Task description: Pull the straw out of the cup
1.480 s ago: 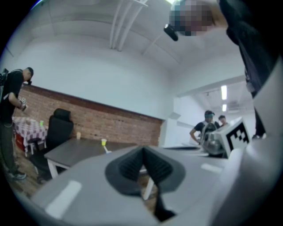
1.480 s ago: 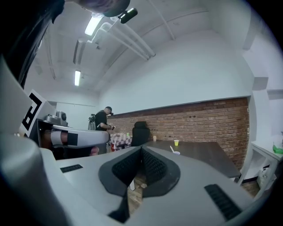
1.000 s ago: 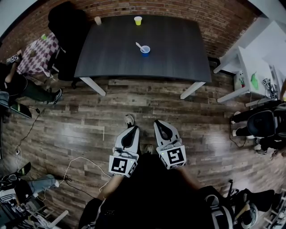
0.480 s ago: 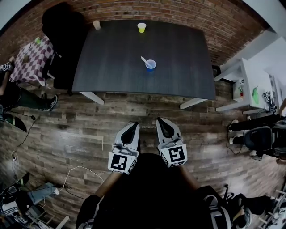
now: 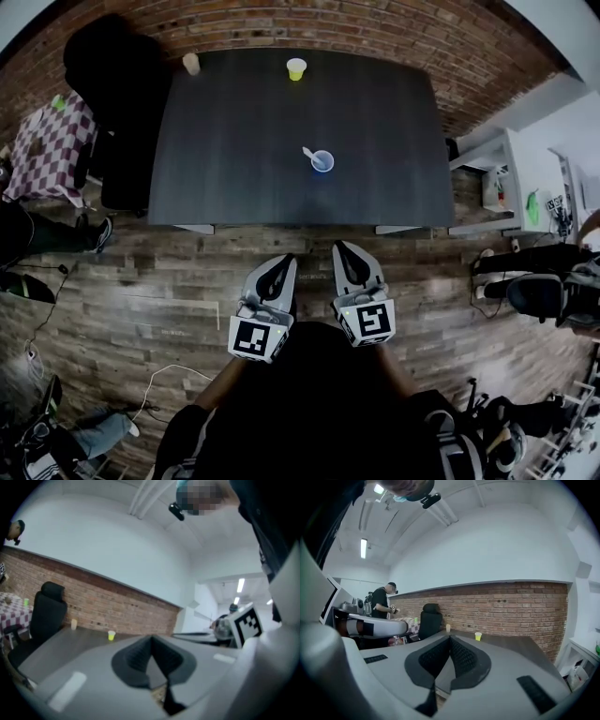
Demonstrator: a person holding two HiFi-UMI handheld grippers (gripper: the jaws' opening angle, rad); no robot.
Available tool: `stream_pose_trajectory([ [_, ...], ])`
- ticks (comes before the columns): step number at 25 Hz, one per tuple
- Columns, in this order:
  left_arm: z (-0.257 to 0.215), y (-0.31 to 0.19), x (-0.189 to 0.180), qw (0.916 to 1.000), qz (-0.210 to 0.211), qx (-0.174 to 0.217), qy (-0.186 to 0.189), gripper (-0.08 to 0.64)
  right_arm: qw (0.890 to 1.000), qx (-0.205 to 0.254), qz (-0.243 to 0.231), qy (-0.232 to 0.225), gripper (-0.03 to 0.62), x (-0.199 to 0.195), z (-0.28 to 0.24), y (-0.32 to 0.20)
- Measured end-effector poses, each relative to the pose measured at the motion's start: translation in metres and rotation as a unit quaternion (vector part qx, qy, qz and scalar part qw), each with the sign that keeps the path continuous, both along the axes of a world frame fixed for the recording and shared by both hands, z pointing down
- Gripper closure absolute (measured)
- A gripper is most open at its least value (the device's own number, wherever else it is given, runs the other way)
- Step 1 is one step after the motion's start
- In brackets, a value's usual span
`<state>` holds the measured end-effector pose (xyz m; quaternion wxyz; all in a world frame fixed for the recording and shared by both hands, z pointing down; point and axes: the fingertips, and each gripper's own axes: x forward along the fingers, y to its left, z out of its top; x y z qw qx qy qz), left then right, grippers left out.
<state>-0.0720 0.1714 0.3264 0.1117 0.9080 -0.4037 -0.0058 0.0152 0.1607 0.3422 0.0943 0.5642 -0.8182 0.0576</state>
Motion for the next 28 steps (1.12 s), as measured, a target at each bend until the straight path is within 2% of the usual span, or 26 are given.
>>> stream_pose_trajectory([
  [7,0.009,-0.041,-0.01,0.9998,0.02,-0.008,-0.005,0.555,1.0,-0.004,0.03,0.006,0.587,-0.003,0.003,-0.036],
  [15,0.013,-0.061,0.002,0.9994,0.032,-0.013,0.001,0.555,0.999,-0.003,0.038,0.013,0.587,0.008,0.002,-0.059],
  [20,0.002,-0.084,0.009,1.0,0.003,-0.001,0.007,0.555,1.0,-0.001,0.024,0.008,0.586,0.022,0.0,-0.081],
  [28,-0.002,-0.127,0.032,0.9992,-0.039,0.006,-0.005,0.555,1.0,-0.003,-0.024,-0.001,0.586,0.039,0.002,-0.122],
])
